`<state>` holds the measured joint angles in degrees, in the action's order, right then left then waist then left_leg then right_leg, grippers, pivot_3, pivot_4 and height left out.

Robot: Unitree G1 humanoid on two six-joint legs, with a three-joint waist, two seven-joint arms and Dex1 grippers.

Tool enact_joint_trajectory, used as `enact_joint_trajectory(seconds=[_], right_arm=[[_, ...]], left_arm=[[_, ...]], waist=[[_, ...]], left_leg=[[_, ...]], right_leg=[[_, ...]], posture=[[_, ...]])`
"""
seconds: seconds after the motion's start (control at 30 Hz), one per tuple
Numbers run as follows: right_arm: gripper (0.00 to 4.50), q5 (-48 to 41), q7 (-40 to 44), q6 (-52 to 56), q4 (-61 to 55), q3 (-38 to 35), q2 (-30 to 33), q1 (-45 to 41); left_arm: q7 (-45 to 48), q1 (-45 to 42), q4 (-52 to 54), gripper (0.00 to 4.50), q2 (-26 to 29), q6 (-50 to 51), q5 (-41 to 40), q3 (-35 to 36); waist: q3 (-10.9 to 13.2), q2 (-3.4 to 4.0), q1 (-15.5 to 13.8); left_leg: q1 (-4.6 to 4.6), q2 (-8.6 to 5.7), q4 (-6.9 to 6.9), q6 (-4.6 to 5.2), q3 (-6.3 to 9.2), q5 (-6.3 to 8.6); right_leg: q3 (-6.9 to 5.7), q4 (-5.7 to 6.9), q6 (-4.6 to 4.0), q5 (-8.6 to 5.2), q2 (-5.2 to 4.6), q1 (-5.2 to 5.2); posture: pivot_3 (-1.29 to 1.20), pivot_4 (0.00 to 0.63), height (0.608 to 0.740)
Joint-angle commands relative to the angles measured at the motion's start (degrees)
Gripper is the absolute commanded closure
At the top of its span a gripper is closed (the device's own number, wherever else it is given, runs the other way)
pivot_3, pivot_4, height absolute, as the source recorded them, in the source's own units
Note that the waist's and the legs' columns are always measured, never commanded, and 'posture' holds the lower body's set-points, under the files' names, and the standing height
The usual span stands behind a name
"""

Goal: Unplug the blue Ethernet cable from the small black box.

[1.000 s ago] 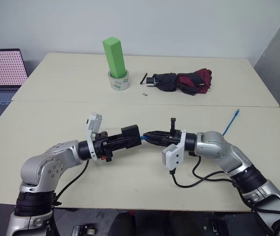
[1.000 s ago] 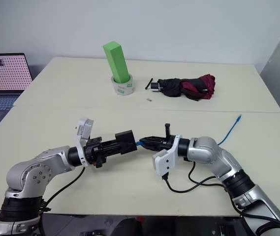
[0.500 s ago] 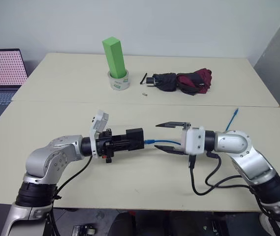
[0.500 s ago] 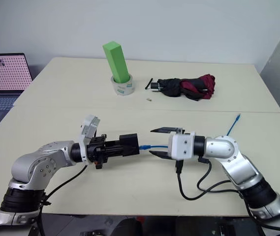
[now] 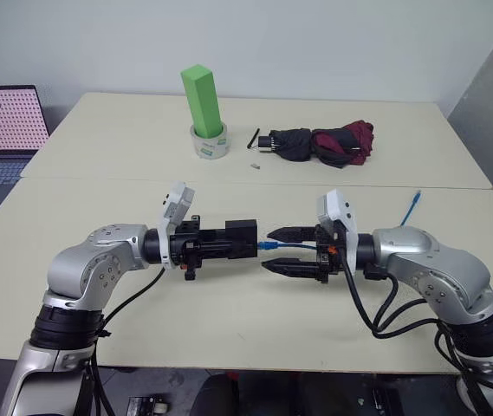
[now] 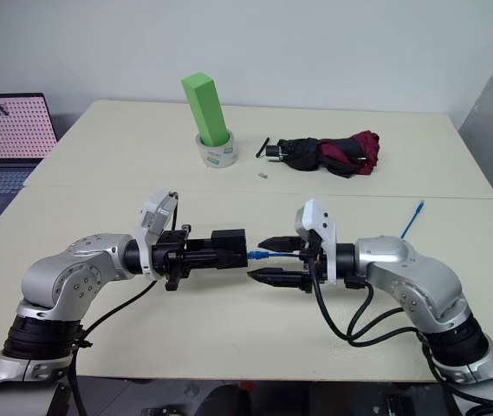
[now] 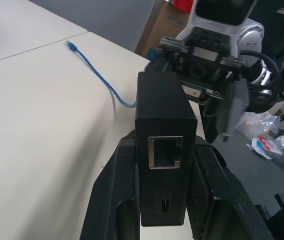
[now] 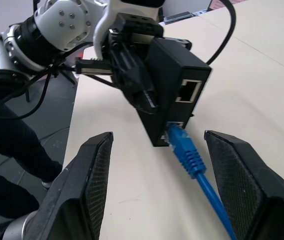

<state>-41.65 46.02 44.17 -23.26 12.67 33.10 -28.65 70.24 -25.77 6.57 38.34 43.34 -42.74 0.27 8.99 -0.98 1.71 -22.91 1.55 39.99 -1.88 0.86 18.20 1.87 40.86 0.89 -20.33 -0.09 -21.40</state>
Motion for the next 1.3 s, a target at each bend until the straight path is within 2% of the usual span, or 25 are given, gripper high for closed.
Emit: enact_joint_trajectory(seconds=[0.03,0.3,0.43,0.47,0.77,1.23,1.3], right_arm=[[1.41,-0.1,0.5,0.4,-0.4,-1.1,-0.7,-1.2],[1.41,1.1,1.3,0.9,1.5,-0.2,-1.9,-1.8],[2.1,2.4,1.8,0.8,2.0,0.3,-2.4,-2.1],[2.45,2.8,2.0,0.8,2.1,0.5,-2.4,-2.2],[4.4,4.9,4.2,0.8,2.7,1.7,-2.5,-2.8],[4.45,1.8,10.5,5.1,2.8,0.9,-1.3,-4.8],[3.74,1.7,10.9,5.3,2.7,0.8,-1.1,-4.8]], left_arm=[[0.6,-0.6,2.1,3.72,0.0,-0.3,-1.0,0.4],[0.5,-0.4,2.3,3.72,-0.1,-0.4,-1.0,0.6],[0.3,-0.3,2.5,3.72,-0.2,-0.3,-1.1,0.7],[0.2,-0.2,2.7,3.72,-0.3,-0.3,-1.2,0.8],[0.0,0.2,3.9,3.72,-0.6,-0.3,-1.4,0.7],[2.3,1.2,5.1,3.72,0.2,-1.3,-0.3,-0.6],[2.5,1.1,4.9,3.72,0.2,-1.4,-0.1,-0.6]], waist=[[0.0,0.0,0.0],[0.0,0.0,0.0],[0.0,0.0,0.0],[0.0,0.0,0.0],[0.0,0.0,0.0],[0.0,0.0,0.0],[0.0,0.0,0.0]], left_leg=[[0.0,0.0,0.0,0.0,0.0,0.0],[0.0,0.0,0.0,0.0,0.0,0.0],[0.0,0.0,0.0,0.0,0.0,0.0],[0.0,0.0,0.0,0.0,0.0,0.0],[0.0,0.0,0.0,0.0,0.0,0.0],[0.0,0.0,-0.01,0.0,0.0,0.0],[0.0,0.0,-0.01,0.0,0.0,0.0]], right_leg=[[0.0,0.0,0.0,0.0,0.0,0.0],[0.0,0.0,0.0,0.0,0.0,0.0],[0.0,-0.01,0.0,0.0,0.0,0.0],[0.0,-0.01,0.0,0.0,0.0,0.0],[0.0,0.0,0.0,0.0,0.0,-0.01],[0.0,-0.02,0.0,0.0,0.0,0.0],[0.0,-0.02,0.0,0.0,0.0,0.0]], posture=[[0.0,0.15,0.74],[0.0,0.15,0.74],[0.0,0.15,0.74],[0.0,0.15,0.74],[0.0,0.15,0.74],[0.0,0.15,0.74],[0.0,0.15,0.74]])
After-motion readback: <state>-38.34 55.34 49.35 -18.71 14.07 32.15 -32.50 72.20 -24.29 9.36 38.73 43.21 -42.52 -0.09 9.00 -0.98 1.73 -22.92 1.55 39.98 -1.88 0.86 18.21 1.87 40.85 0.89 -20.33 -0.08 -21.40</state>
